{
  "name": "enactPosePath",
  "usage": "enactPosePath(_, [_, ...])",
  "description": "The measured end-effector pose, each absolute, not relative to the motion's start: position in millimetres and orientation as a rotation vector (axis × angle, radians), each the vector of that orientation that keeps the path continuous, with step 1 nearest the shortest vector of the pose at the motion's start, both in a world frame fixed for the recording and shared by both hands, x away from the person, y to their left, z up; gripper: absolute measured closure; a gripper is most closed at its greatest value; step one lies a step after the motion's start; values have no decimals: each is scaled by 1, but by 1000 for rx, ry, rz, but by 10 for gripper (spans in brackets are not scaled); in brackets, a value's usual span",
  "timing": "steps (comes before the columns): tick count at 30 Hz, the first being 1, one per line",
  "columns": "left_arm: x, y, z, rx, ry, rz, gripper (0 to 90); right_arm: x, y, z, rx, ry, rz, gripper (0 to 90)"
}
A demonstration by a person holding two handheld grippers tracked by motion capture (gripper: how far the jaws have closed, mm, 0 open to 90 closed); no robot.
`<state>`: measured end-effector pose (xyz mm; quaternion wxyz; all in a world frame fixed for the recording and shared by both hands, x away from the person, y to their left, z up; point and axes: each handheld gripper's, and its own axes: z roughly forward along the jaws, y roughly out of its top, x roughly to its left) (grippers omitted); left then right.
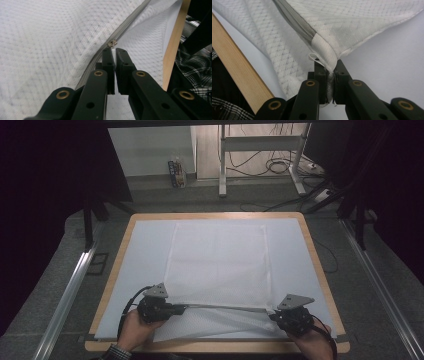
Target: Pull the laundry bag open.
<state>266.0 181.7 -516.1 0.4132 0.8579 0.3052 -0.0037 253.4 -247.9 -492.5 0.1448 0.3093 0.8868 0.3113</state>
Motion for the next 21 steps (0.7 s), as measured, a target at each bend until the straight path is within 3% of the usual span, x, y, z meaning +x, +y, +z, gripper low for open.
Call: enactPosePath(21, [258, 215, -517, 2134, 860, 32, 871, 254, -251, -491, 903, 2542, 893, 836])
